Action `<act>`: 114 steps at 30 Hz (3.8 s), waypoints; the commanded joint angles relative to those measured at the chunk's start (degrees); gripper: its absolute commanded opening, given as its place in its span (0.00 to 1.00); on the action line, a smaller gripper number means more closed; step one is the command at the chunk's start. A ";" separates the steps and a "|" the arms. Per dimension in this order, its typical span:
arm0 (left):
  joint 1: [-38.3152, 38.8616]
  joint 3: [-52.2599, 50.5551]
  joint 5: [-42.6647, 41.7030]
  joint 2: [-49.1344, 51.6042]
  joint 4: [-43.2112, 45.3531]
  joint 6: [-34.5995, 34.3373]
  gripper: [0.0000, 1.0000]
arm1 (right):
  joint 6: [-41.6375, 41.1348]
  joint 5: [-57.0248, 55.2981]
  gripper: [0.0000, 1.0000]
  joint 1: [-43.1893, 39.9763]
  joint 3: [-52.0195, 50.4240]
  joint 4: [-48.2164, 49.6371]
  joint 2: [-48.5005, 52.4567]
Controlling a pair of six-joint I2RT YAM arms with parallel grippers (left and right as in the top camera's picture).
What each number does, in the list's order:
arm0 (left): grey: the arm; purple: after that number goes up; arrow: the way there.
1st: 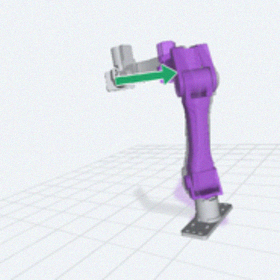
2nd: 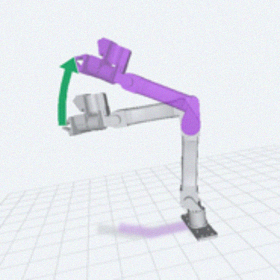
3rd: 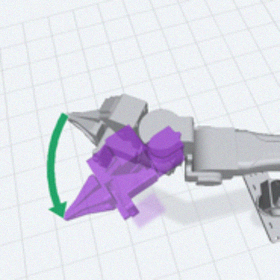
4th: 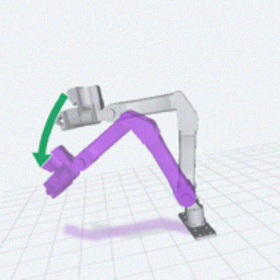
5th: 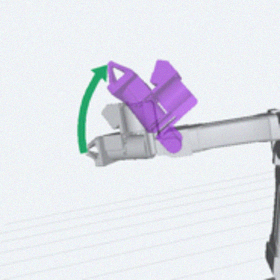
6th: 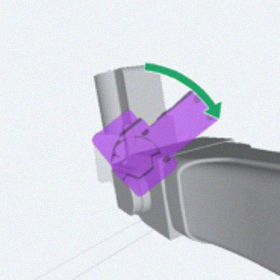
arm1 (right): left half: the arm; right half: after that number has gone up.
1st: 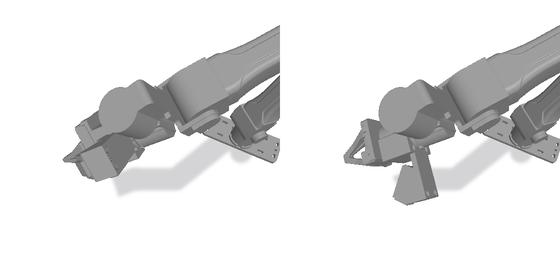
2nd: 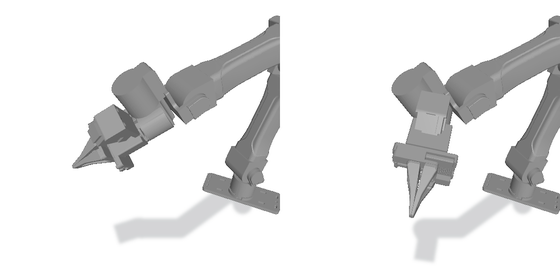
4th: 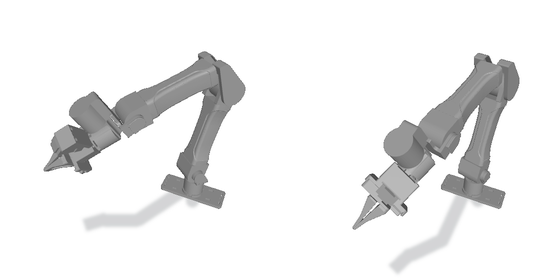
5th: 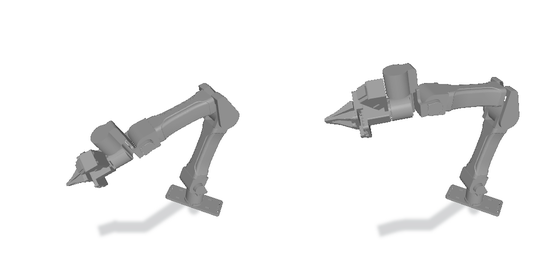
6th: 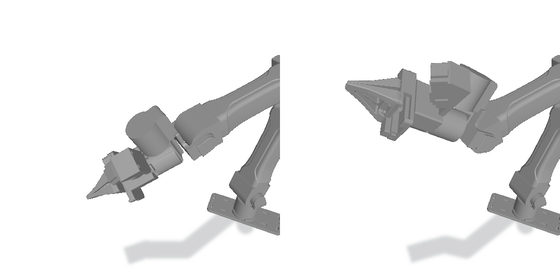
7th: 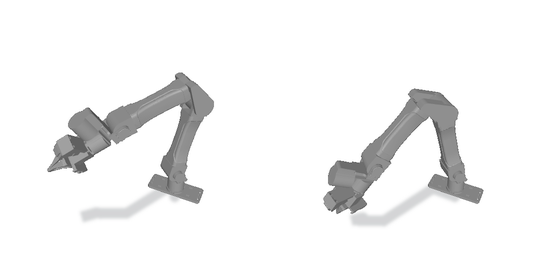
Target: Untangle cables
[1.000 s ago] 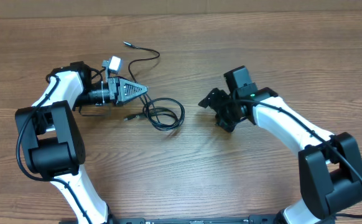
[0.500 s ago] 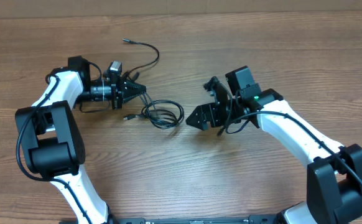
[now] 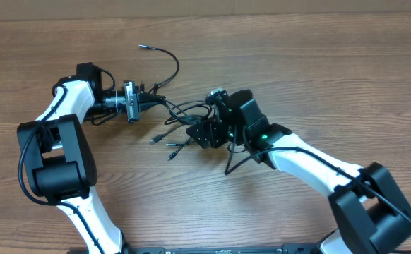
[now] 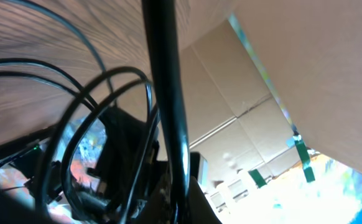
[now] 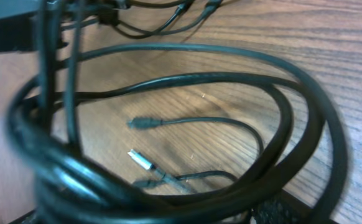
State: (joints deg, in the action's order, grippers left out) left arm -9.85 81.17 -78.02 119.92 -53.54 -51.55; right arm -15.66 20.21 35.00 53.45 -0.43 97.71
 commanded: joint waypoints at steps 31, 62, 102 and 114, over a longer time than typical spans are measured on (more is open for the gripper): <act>0.17 0.33 -5.27 0.72 1.77 14.36 0.04 | -9.51 -27.45 0.04 -2.73 -0.57 14.14 6.56; 6.51 4.66 34.67 -1.14 -3.06 57.35 0.84 | -3.56 -0.33 0.89 -24.72 -0.48 -27.58 -6.80; 28.52 16.33 32.46 -4.31 11.56 28.83 0.04 | -6.36 2.36 0.38 -27.15 -0.61 -34.23 -6.73; 27.91 17.46 38.18 -11.34 -3.19 38.80 0.04 | -6.36 13.94 1.00 -34.03 1.51 -36.79 -6.73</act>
State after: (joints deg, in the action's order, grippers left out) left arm 17.80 97.86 -46.83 109.10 -55.92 -13.02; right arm -22.46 30.48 0.60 53.41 -36.32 91.39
